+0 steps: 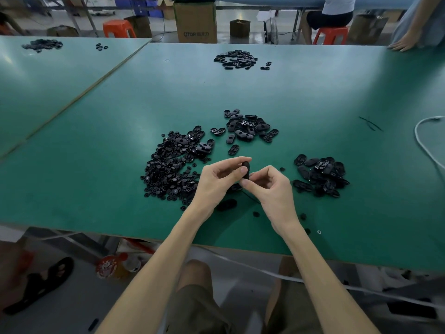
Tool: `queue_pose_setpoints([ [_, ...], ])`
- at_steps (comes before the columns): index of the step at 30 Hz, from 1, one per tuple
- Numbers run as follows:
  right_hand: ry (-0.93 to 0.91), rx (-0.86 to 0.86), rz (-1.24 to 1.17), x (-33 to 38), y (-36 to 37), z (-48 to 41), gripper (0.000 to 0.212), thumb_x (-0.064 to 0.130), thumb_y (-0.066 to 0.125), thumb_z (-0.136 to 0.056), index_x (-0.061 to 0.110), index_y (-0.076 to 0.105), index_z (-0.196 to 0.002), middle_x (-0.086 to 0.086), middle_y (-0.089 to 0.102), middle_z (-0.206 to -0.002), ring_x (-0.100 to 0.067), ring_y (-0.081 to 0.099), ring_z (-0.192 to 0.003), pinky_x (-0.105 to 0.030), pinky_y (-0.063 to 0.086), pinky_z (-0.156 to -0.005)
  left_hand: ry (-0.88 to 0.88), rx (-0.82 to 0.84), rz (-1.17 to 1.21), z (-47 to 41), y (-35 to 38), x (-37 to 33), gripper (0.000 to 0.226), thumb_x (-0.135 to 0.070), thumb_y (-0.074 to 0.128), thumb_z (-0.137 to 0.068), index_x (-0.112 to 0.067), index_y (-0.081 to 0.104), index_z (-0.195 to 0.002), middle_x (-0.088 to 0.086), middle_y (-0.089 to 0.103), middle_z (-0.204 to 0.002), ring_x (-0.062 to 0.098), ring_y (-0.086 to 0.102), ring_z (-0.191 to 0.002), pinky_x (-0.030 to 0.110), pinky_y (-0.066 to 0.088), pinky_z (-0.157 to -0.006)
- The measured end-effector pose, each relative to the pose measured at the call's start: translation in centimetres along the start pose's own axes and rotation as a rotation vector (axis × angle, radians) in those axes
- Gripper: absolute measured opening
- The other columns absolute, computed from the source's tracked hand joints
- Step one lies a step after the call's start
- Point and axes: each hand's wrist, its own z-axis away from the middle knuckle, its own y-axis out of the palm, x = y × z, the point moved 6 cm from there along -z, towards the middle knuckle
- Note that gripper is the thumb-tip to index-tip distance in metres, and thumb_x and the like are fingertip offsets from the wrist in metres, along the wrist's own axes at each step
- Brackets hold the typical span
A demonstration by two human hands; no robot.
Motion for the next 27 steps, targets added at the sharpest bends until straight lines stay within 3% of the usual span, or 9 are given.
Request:
queue_pose_setpoints([
  [4,-0.020,0.022,-0.014,0.1,0.1,-0.1,0.020,0.021,0.089,-0.082,0.019,0.070,-0.087,0.005,0.076,-0.082,-0.009,0.071,-0.077,-0.024,0.057,-0.074,0.021,-0.019,-0.034,0.0,-0.1,0.0,0.023,-0.012,0.072,-0.095,-0.021,0.078,-0.115,-0.006,0.074,-0.084,0.005,0.063,-0.076,0.020,0.054,-0.074],
  [7,-0.014,-0.005,-0.080,0.0,0.0,-0.2,0.012,0.023,0.082,-0.091,0.019,0.071,-0.096,0.003,0.077,-0.091,-0.014,0.074,-0.084,-0.024,0.056,-0.072,0.016,-0.074,-0.063,-0.1,-0.6,0.3,0.024,-0.011,0.075,-0.093,-0.015,0.076,-0.117,-0.001,0.078,-0.090,0.010,0.071,-0.082,0.027,0.060,-0.076],
  [11,-0.018,-0.058,-0.123,-0.1,-0.3,-0.2,0.003,0.021,0.071,-0.100,0.019,0.072,-0.101,0.001,0.077,-0.092,-0.016,0.073,-0.083,-0.023,0.055,-0.066,0.004,-0.056,-0.082,0.0,-0.4,0.3,0.020,-0.010,0.078,-0.090,-0.010,0.077,-0.110,0.004,0.079,-0.092,0.013,0.073,-0.078,0.024,0.058,-0.066],
  [15,-0.019,-0.045,-0.123,-0.1,-0.3,-0.3,0.004,0.016,0.071,-0.099,0.017,0.073,-0.102,0.004,0.077,-0.091,-0.012,0.072,-0.079,-0.022,0.054,-0.065,0.045,-0.030,-0.106,0.0,-0.2,0.2,0.021,-0.014,0.076,-0.091,-0.017,0.080,-0.111,0.014,0.072,-0.099,0.015,0.068,-0.084,0.030,0.060,-0.072],
  [21,-0.010,-0.034,-0.103,-0.1,-0.3,-0.2,0.004,0.016,0.070,-0.100,0.015,0.073,-0.098,0.001,0.077,-0.085,-0.012,0.070,-0.073,-0.022,0.053,-0.062,0.019,-0.006,-0.103,0.2,0.1,0.1,0.017,-0.018,0.078,-0.090,-0.019,0.081,-0.108,0.006,0.079,-0.094,0.014,0.071,-0.085,0.022,0.054,-0.066],
  [27,0.009,-0.061,-0.110,-0.3,-0.5,-0.1,0.006,0.016,0.068,-0.101,0.013,0.070,-0.097,0.002,0.076,-0.081,-0.011,0.070,-0.071,-0.022,0.053,-0.062,0.008,0.035,-0.102,0.3,0.4,-0.1,0.023,-0.008,0.074,-0.093,-0.021,0.079,-0.111,0.002,0.080,-0.100,0.019,0.075,-0.094,0.023,0.057,-0.073],
])
